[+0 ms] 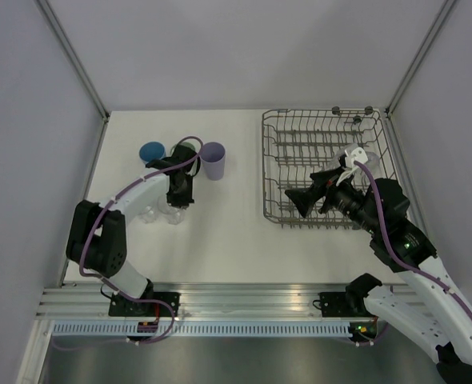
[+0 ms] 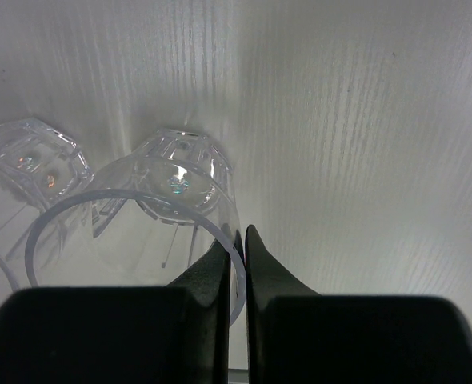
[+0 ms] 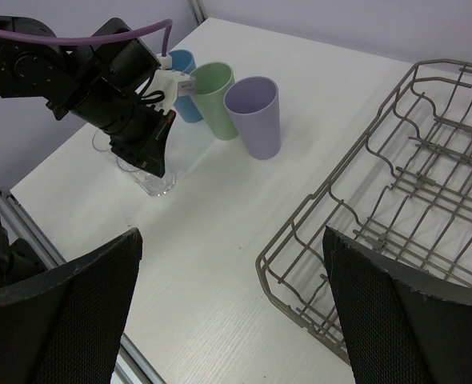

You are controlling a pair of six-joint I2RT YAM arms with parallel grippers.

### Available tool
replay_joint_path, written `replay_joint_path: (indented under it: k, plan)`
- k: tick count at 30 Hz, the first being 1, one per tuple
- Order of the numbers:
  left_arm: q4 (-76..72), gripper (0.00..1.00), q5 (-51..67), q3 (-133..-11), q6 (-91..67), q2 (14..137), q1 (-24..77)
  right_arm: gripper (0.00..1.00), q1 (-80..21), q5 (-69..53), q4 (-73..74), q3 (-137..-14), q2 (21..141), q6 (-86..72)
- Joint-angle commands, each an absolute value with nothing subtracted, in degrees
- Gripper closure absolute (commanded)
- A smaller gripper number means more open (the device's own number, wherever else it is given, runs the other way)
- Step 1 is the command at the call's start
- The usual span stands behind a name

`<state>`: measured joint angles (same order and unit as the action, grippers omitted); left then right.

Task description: Unload the cups from the dish rack

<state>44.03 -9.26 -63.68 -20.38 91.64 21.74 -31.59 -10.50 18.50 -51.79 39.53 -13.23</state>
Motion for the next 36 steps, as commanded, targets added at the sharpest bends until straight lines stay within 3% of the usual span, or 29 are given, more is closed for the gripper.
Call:
replay_joint_path:
  k: [1,5,20,24,25,31,36]
  plan:
    - [46.05,0.92,-10.73,-63.55,-22.06,89.47,21.97,0.02,-31.46,-10.81,17.84,-52.38,39.11,-12.57]
    - [46.23,0.84,-10.28,-63.37,-22.06,88.86,22.06,0.02,-31.46,-10.72,18.10,-52.56,39.02,-12.39]
    - [49.30,0.30,-5.98,-65.83,-21.45,79.11,22.06,0.02,-31.46,-8.44,18.54,-52.73,41.48,-13.00]
    - [51.50,0.21,-3.69,-68.89,-20.74,73.05,22.76,0.02,-31.55,1.71,19.51,-53.17,44.55,-15.29]
    - [51.85,0.01,-2.91,-69.52,-20.66,70.43,22.76,0.02,-31.47,4.28,20.47,-54.13,45.52,-15.73]
    - [53.61,0.00,-3.94,-73.56,-20.04,58.90,23.64,0.02,-31.20,26.15,27.50,-60.37,57.55,-17.49]
    - [53.53,0.00,-6.94,-73.83,-17.41,47.48,23.64,0.02,-25.68,32.35,28.83,-64.33,68.19,-19.60]
